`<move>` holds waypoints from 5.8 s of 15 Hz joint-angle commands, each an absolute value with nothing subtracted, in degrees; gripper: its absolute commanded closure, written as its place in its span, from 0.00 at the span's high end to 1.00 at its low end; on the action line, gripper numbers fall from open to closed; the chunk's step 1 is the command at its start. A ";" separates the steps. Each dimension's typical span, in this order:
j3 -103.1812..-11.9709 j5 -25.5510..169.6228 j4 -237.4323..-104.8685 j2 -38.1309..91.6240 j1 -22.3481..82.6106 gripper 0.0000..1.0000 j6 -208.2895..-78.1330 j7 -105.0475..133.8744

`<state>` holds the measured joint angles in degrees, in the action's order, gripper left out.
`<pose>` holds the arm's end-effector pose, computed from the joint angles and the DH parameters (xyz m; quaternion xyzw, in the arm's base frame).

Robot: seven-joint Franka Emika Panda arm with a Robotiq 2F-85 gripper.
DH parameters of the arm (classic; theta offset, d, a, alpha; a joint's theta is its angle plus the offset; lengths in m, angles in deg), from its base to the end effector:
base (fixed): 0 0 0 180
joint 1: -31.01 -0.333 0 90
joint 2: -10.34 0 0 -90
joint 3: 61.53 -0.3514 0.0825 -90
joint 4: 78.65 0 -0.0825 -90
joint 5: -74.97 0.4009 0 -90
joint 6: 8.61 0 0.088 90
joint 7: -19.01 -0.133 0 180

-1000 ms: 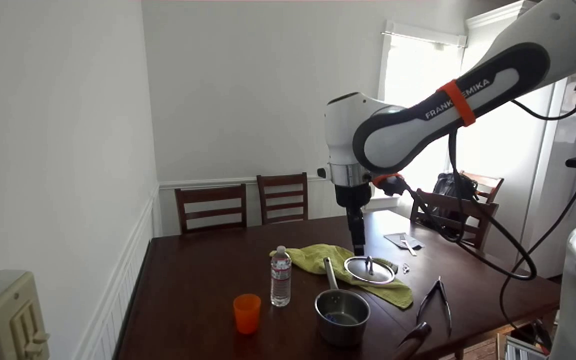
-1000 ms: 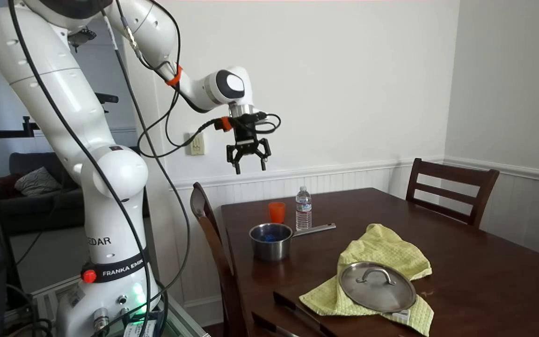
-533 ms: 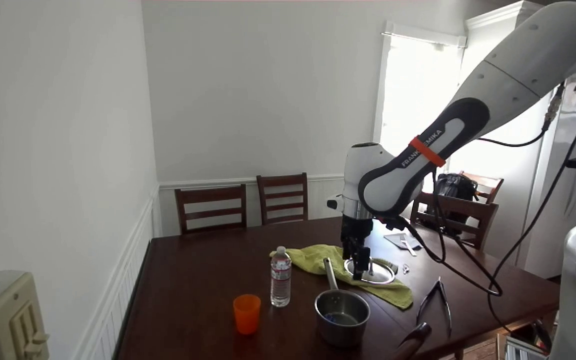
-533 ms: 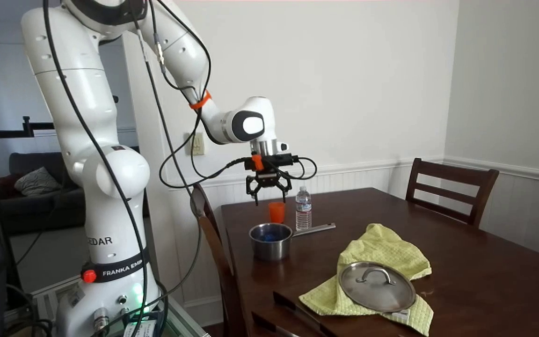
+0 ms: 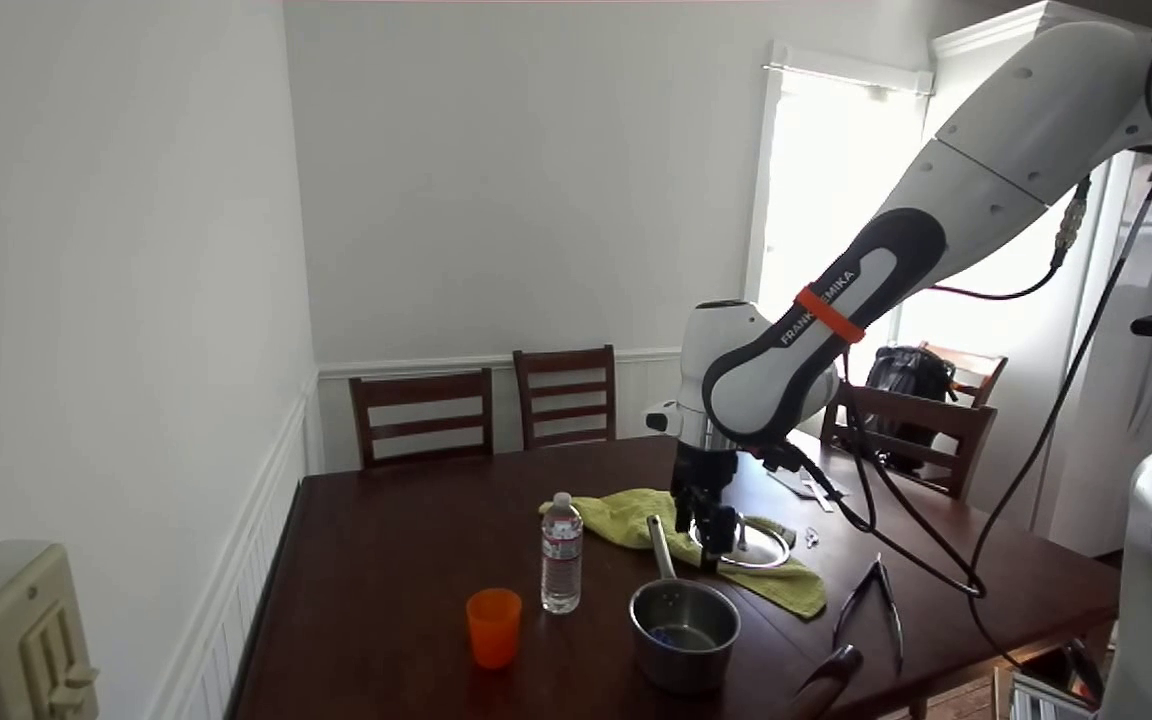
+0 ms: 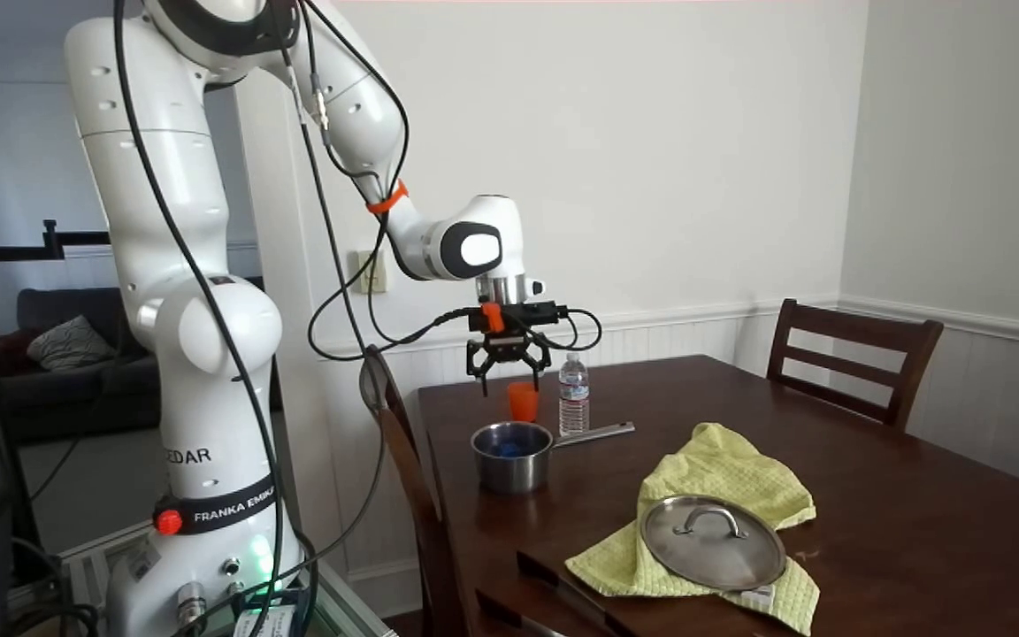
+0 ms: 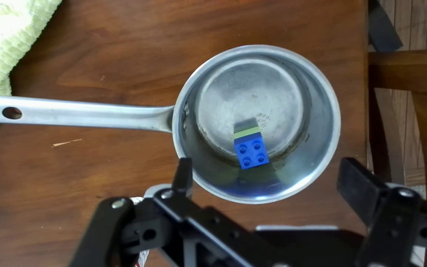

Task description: Remove the green and blue blocks from the pot and put them in the orange cup

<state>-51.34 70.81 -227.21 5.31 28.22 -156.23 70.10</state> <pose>0.4496 -0.0572 0.2899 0.9160 0.3995 0.0245 0.0283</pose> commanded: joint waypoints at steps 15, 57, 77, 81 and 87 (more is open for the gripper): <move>-61.34 95.41 -226.58 18.16 35.72 1.00 -166.62 95.98; -72.43 77.04 -234.26 2.64 46.75 0.12 -186.43 71.28; -68.61 80.76 -187.50 37.45 32.38 0.12 -150.60 44.01; -67.76 78.11 -179.96 42.53 29.33 0.12 -147.69 38.39; -66.05 74.85 -177.90 44.16 28.10 0.89 -142.80 32.90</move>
